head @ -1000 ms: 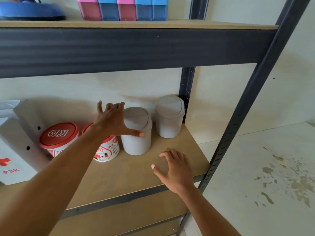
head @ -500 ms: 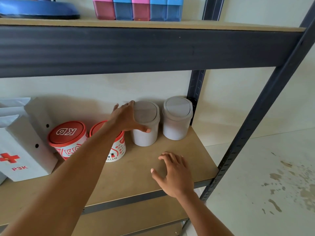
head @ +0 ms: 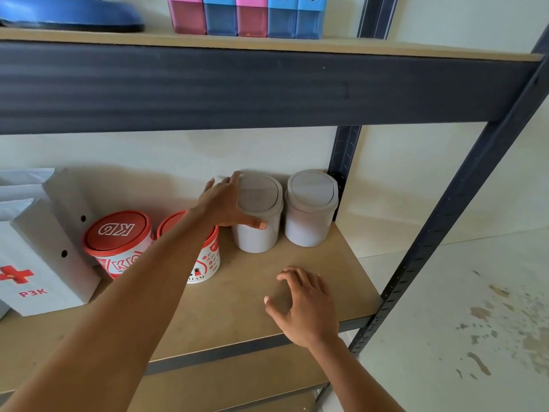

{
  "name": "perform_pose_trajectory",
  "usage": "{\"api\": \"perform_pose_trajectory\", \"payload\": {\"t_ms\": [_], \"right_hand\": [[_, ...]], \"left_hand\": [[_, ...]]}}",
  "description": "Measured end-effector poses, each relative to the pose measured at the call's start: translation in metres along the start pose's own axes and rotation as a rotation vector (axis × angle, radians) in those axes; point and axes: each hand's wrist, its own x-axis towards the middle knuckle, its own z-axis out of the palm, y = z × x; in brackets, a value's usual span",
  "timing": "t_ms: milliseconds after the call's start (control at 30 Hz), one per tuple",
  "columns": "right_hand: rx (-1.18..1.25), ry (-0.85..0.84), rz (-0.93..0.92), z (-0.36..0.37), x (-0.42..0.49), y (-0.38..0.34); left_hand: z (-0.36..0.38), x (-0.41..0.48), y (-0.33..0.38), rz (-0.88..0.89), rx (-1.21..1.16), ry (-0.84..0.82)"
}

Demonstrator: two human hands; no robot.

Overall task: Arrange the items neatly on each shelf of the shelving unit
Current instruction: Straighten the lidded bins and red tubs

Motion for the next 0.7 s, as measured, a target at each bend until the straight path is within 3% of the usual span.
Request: {"api": "perform_pose_trajectory", "payload": {"t_ms": [167, 333, 433, 700], "right_hand": [[0.011, -0.052, -0.008, -0.001, 0.001, 0.0], [0.032, -0.104, 0.034, 0.005, 0.004, -0.014], [0.072, -0.12, -0.032, 0.015, 0.0, -0.04], [0.062, -0.096, -0.103, 0.028, -0.007, -0.059]], "left_hand": [[-0.005, -0.026, -0.022, -0.012, 0.07, 0.057], [-0.032, -0.066, -0.068, -0.011, 0.216, -0.141], [-0.036, -0.082, -0.088, 0.007, 0.259, -0.223], [-0.007, -0.089, -0.095, 0.033, 0.269, -0.074]]}}
